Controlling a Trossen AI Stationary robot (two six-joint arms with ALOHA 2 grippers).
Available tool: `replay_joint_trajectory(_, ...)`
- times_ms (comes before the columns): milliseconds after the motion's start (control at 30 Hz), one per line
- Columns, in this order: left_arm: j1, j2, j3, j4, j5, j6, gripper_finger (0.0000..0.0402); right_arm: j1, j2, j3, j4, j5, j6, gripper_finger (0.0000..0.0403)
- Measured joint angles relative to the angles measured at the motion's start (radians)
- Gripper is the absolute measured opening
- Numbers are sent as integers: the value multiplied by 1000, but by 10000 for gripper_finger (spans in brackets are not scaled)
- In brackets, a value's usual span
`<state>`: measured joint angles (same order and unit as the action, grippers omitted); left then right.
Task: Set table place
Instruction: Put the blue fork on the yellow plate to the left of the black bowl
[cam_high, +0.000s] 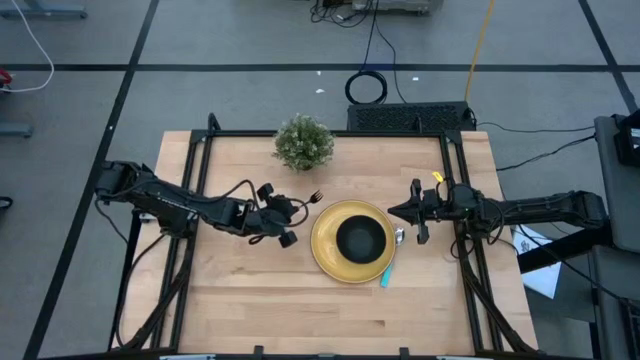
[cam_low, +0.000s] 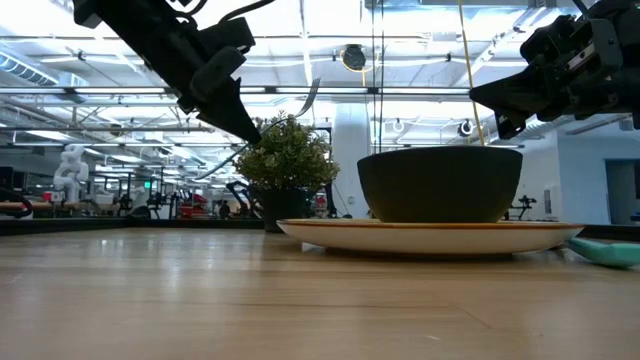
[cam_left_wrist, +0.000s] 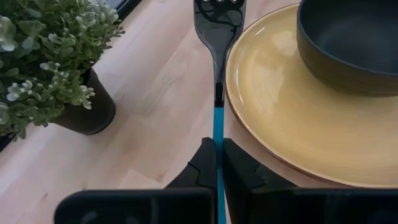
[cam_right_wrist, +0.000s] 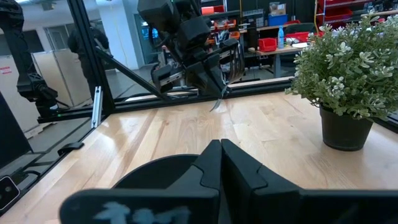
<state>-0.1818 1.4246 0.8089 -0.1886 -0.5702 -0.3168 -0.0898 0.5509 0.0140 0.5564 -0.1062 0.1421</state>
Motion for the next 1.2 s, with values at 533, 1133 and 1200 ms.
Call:
replay_joint_trajectory(533, 0, 0, 0, -2, 19, -1, 5, 0, 0, 0, 0, 0, 3, 0)
replay_joint_trajectory(1133, 0, 0, 0, -2, 19, -2, 5, 0, 0, 0, 0, 0, 3, 0)
replay_joint_trajectory(1200, 0, 0, 0, -2, 19, -2, 5, 0, 0, 0, 0, 0, 3, 0)
